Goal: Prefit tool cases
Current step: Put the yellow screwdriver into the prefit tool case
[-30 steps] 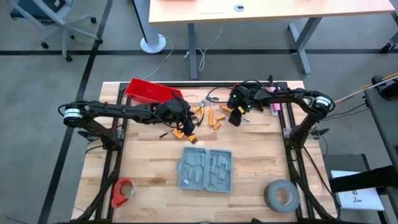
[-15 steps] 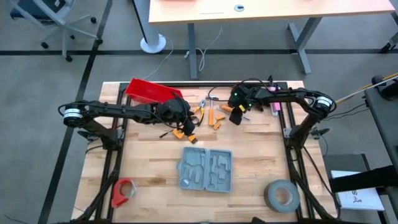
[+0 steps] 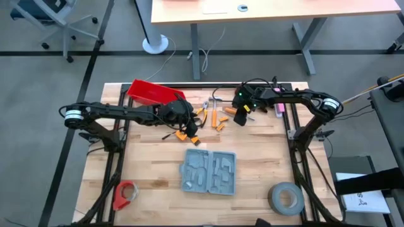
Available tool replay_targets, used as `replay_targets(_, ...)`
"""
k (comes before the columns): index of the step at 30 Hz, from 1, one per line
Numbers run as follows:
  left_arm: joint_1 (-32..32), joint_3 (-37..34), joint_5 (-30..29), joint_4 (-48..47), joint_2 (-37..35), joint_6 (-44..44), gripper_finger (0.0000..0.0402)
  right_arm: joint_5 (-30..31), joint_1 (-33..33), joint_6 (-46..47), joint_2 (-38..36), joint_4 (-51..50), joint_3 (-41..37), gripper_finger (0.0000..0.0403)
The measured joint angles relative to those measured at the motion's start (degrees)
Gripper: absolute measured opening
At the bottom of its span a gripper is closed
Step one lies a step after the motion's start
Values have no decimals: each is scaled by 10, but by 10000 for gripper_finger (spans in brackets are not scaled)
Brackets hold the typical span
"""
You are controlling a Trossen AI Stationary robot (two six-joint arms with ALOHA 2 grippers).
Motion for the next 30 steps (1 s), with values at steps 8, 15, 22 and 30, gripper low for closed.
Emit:
replay_targets(8,0,0,0,0,0,0,114,15,-3,-27,7,17,0,110)
replay_targets(15,0,0,0,0,0,0,114,5,-3,-26,63,29,4,101)
replay_targets(22,0,0,0,-1,0,-1,114,1,-1,-24,65,28,3,80)
replay_targets(30,0,0,0,0,0,-3,114,-6,-2,-23,58,19,2,55)
